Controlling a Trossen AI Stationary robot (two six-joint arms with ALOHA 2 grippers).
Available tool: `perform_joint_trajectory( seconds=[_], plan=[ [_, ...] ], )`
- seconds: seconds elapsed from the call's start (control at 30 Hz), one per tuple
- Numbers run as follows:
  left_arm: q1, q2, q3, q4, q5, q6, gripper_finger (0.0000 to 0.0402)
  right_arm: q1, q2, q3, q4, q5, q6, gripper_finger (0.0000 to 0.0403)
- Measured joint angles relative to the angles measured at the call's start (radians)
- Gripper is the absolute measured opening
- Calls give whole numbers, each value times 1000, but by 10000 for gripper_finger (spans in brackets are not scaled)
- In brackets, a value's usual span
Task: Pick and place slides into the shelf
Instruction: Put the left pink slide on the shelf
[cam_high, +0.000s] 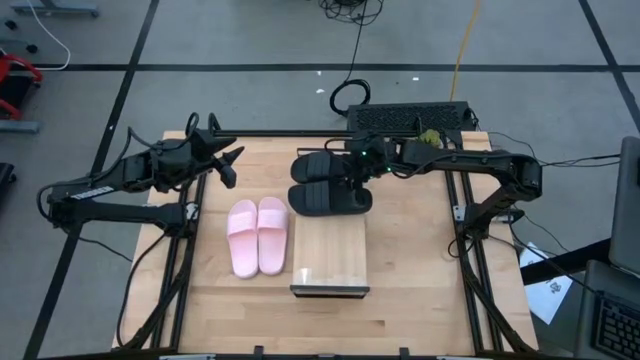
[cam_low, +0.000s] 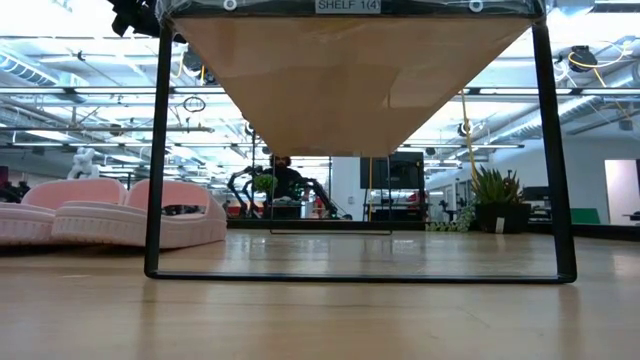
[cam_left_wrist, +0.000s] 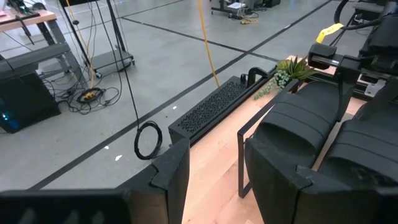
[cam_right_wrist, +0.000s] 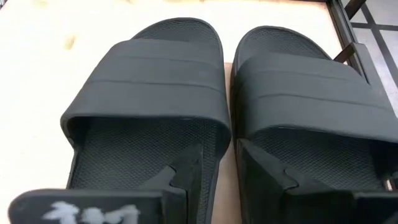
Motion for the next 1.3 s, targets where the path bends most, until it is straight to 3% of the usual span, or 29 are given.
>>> perform_joint_trajectory(
  seconds=[0.53,0.87,0.97,1.17,1.3],
  plan=[
    [0,0,0,0,0,-2,157,5,-51,0,-36,0,10,96],
    [-1,0,0,0,9,-12,157,42,-187,0,-60,-1,4,96],
    [-3,0,0,-1,90,-62,157,68,-246,0,-51,-1,-1,96],
    [-38,8,0,-54,409,-327,157,123,-356,0,-58,-1,1,96],
    [-142,39,0,-133,496,-512,157,154,-395,0,-72,-1,24,96]
  ],
)
